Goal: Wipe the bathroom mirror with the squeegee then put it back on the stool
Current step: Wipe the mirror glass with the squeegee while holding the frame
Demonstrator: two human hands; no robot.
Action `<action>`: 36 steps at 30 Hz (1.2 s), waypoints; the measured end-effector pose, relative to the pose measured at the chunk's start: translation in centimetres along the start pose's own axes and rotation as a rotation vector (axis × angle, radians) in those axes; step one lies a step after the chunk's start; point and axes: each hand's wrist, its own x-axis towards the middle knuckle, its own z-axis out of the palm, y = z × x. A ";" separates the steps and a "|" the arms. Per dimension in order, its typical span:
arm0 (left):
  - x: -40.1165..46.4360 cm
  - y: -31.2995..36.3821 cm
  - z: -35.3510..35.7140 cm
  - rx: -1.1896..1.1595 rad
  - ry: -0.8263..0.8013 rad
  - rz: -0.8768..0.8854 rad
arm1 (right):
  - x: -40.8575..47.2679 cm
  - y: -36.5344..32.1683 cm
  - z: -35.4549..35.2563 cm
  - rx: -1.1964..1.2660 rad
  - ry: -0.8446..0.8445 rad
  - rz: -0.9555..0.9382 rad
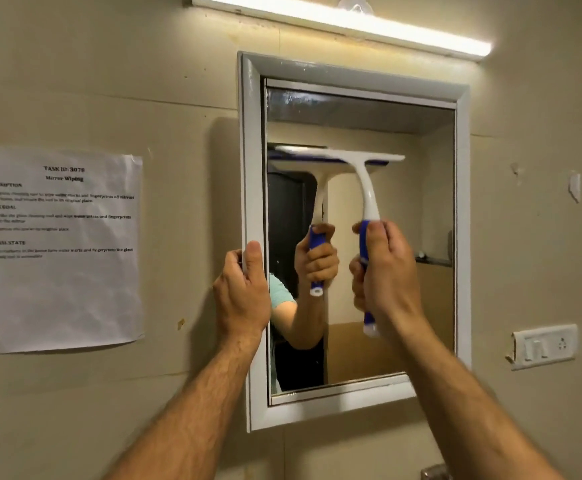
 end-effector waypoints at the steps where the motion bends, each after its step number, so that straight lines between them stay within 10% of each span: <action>1: 0.0 -0.1 0.0 0.011 0.002 -0.003 | 1.2 -1.4 0.4 0.082 -0.014 0.011; 36: 0.0 -0.1 0.4 -0.041 -0.006 -0.153 | -8.3 8.4 -2.9 -0.210 -0.062 0.059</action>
